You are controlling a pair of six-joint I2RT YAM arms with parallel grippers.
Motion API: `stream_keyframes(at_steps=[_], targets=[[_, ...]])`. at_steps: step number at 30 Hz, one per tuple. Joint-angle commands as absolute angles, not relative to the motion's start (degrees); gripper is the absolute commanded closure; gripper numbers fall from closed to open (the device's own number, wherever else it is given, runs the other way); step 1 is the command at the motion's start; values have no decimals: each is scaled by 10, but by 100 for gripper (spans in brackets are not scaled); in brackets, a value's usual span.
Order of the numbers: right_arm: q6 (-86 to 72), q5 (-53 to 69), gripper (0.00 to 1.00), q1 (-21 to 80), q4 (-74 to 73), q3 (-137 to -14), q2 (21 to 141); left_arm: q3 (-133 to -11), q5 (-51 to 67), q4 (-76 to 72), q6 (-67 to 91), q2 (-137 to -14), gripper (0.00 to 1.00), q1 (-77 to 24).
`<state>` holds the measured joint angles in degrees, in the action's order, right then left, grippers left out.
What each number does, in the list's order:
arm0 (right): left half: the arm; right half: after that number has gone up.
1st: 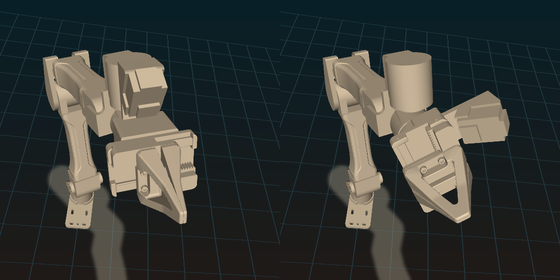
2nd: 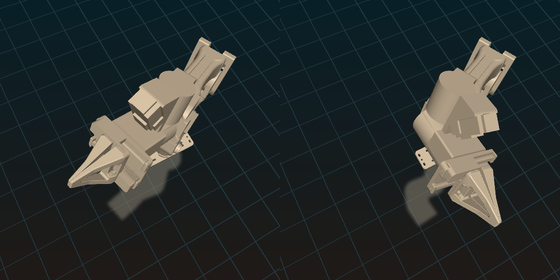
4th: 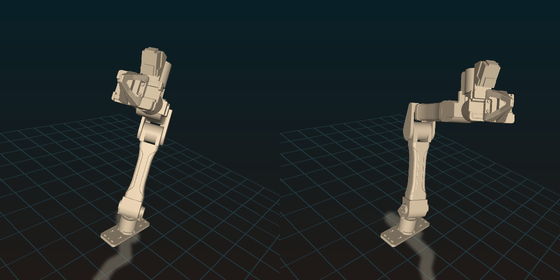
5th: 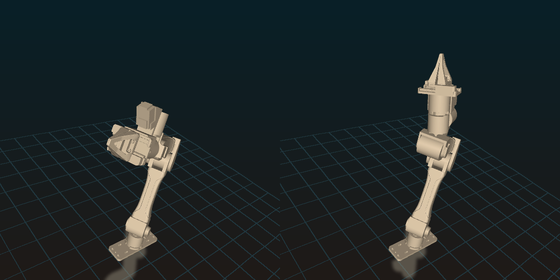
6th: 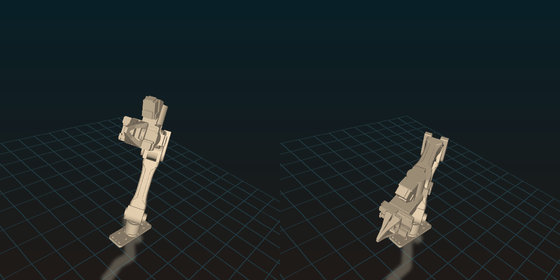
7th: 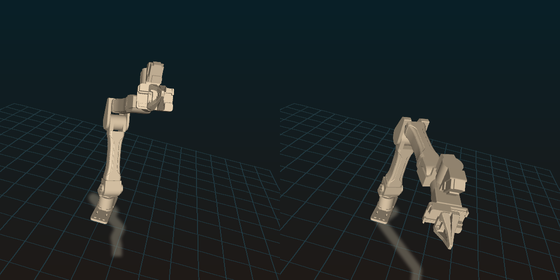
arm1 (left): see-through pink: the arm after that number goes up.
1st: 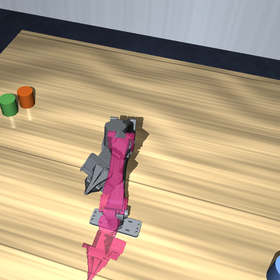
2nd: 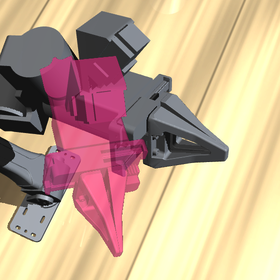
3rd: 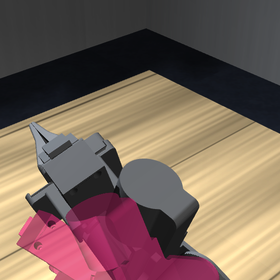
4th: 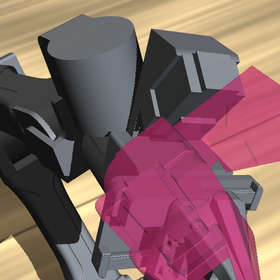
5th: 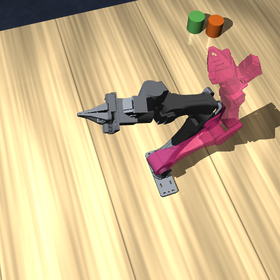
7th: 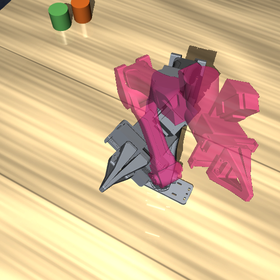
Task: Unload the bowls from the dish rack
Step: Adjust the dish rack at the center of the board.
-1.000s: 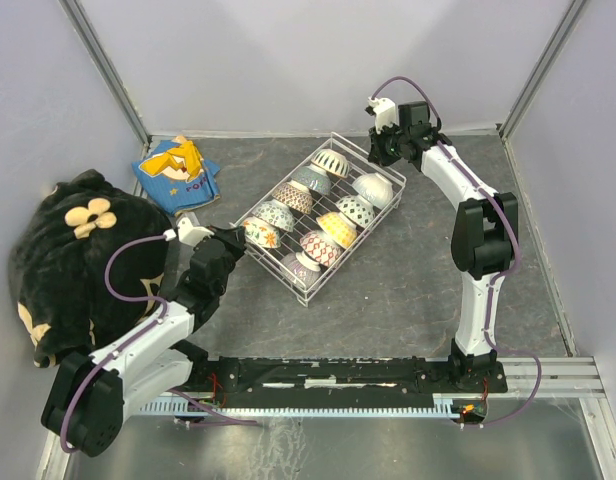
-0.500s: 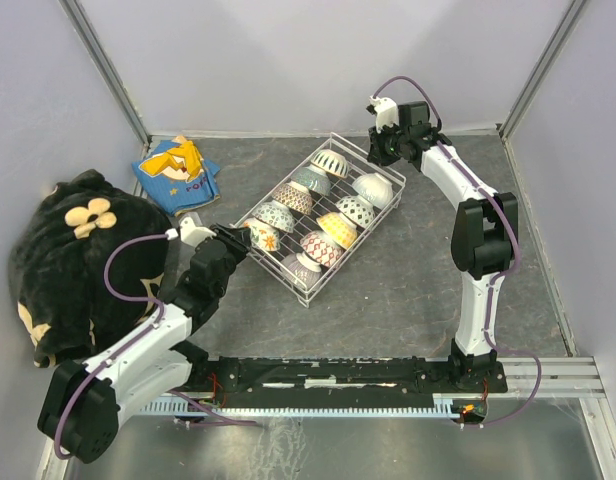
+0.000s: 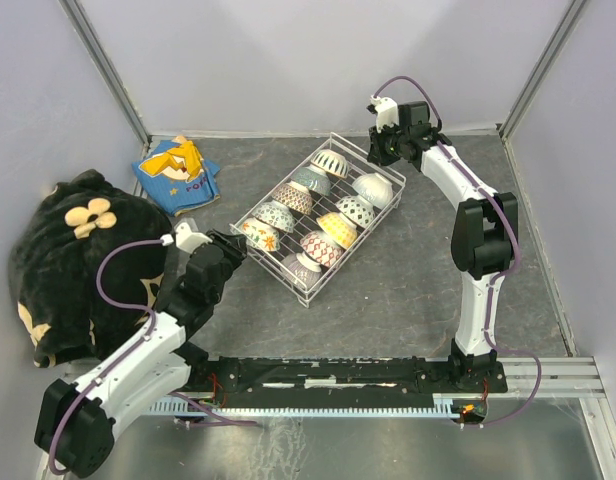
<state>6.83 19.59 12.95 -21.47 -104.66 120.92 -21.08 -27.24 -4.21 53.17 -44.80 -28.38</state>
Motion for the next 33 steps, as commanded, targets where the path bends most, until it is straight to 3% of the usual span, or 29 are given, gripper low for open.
stream_keyframes(at_steps=[1, 5, 13, 24, 33], targets=[[39, 201, 81, 139, -158, -1053, 1196, -219, -310, -14, 518, -427, 54, -287], [34, 199, 80, 139, -151, -1048, 1194, -220, -340, 1, 511, -416, 50, -287], [23, 192, 80, 139, -133, -1037, 1186, -238, -354, 12, 467, -429, 29, -242], [3, 183, 76, 139, -100, -1011, 1166, -269, -212, -78, 446, -494, 23, -116], [-27, 150, 46, 139, -55, -974, 1122, -336, -119, -155, 457, -620, 13, -57]])
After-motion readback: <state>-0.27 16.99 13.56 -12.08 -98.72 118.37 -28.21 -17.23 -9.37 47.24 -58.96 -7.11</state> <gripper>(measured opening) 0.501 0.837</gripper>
